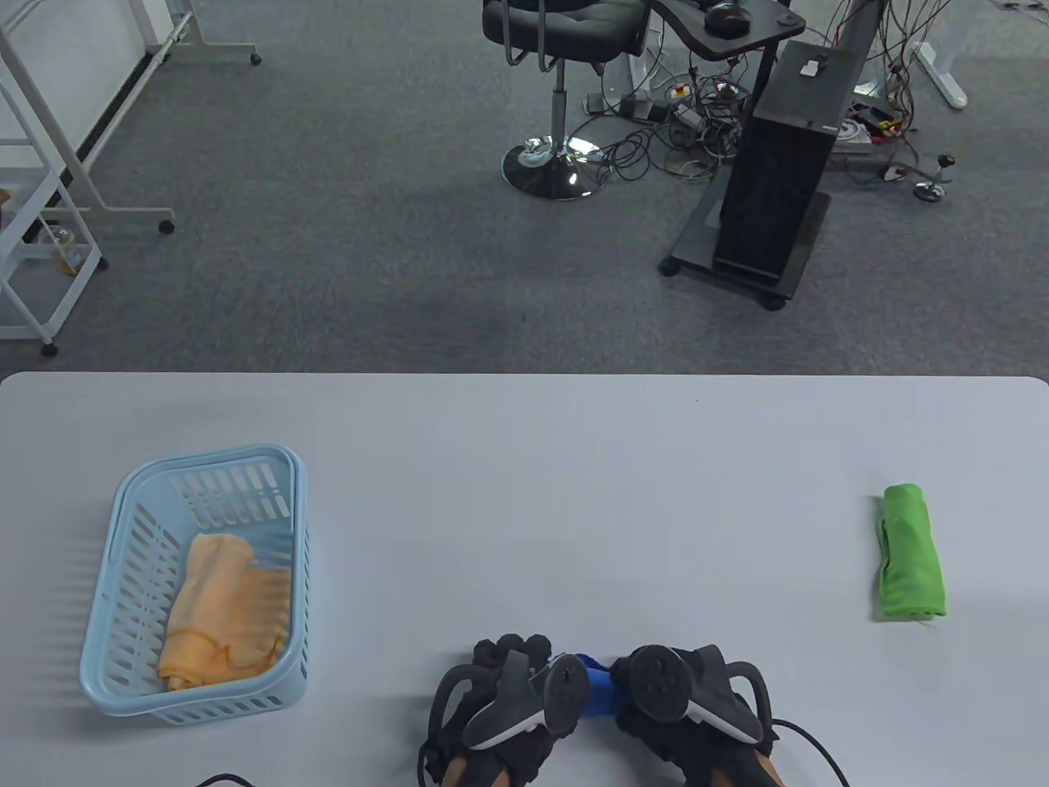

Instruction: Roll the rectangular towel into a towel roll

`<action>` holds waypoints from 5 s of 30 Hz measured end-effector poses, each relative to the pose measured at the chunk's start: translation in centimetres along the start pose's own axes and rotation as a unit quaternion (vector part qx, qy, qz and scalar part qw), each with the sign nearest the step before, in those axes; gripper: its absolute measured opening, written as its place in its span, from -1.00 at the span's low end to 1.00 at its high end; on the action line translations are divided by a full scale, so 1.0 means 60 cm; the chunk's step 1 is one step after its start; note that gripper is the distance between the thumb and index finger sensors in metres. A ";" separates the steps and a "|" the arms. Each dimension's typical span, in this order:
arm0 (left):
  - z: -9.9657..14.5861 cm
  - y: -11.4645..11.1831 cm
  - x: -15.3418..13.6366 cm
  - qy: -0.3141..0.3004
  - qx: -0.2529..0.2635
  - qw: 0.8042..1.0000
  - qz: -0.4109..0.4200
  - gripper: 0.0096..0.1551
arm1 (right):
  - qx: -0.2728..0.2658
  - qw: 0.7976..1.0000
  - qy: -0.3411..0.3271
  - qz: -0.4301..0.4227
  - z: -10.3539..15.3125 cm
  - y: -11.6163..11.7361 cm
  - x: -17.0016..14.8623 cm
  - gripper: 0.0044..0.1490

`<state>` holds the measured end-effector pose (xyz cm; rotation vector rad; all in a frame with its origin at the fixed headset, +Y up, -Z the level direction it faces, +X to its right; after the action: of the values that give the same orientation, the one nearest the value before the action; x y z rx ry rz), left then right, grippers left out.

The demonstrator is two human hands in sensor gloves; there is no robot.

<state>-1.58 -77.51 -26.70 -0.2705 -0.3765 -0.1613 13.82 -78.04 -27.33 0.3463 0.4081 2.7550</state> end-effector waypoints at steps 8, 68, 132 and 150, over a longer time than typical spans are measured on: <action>0.004 0.005 -0.016 0.007 0.025 0.999 0.042 -0.27 | -0.014 1.000 -0.015 -0.011 0.011 -0.010 -0.007 -0.26; 0.061 0.045 -0.161 0.135 0.109 0.977 0.127 0.00 | -0.046 0.925 0.368 0.088 -0.006 -0.143 -0.324 0.07; 0.065 0.082 -0.141 0.128 0.093 0.984 0.086 0.04 | -0.116 0.991 0.069 0.001 0.058 -0.088 -0.085 0.36; 0.118 0.261 -0.544 0.370 0.017 0.927 0.064 -0.12 | -0.073 0.993 0.087 0.009 0.050 -0.077 -0.089 0.34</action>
<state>-30.73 -57.16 -36.45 -0.1814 0.3894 -0.1171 20.92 -75.05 -27.00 0.0735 0.2434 2.8219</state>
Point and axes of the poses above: the tracker on the back of each hand, its own x axis roughly to the thumb side, its own z axis roughly from the fingertips to the wrist, y = z × x, the point moved 3 cm from there along -z, roughly from the wrist to the fingertips, and after that the axes turned 11 degrees about -z, right-handed, at the moved point
